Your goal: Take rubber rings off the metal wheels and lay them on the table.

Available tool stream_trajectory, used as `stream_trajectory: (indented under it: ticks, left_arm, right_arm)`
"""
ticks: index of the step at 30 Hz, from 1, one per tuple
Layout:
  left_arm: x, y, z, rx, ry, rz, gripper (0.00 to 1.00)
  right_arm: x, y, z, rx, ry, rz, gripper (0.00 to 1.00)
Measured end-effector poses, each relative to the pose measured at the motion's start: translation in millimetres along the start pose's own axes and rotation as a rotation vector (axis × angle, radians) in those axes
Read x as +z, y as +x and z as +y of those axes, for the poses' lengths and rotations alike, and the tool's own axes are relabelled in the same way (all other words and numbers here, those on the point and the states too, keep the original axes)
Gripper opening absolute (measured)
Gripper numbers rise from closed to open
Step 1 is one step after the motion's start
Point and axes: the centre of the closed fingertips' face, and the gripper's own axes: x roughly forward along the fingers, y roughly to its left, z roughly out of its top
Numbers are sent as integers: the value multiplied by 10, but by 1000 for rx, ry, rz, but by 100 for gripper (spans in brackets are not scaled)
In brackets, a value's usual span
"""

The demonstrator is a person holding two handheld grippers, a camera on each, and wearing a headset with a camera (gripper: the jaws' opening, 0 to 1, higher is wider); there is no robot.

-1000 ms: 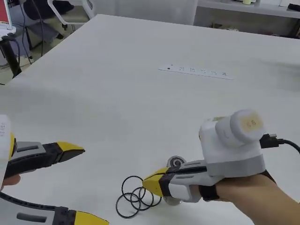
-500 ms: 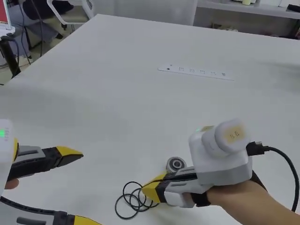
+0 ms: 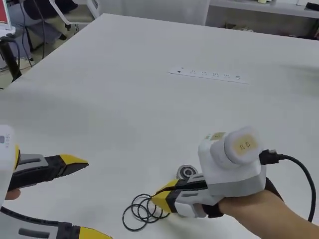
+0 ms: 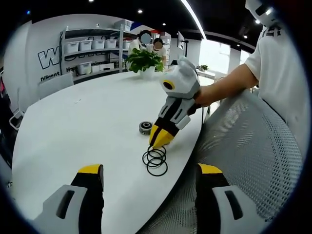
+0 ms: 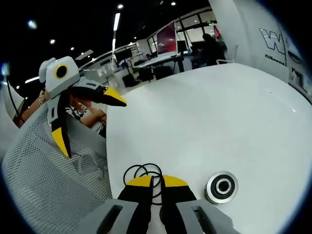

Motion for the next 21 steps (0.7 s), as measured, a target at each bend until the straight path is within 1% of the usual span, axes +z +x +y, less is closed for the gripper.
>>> stream_trajectory:
  ticks: [5, 8, 13, 15, 17, 20, 21]
  left_arm:
    - [4, 4, -4, -3, -2, -2, 75]
    - [2, 6, -9, -5, -4, -1, 75]
    - [8, 6, -9, -3, -2, -3, 75]
    - [11, 4, -6, -1, -2, -5, 75]
    - [13, 3, -7, -1, -3, -6, 75]
    - [13, 5, -11, -2, -3, -7, 75]
    - [12, 6, -13, -3, -3, -7, 75]
  right_arm:
    - [134, -88, -28, -13, 3, -38, 4]
    - [216, -143, -13, -19, -17, -61, 7]
    - [352, -228, 3, -18, -17, -103, 11]
    - [431, -271, 26, -5, 4, -133, 14]
    - [520, -330, 39, -3, 10, -166, 17]
    - [629, -427, 51, 1, 21, -201, 22]
    - [698, -474, 80, 19, 37, -231, 24]
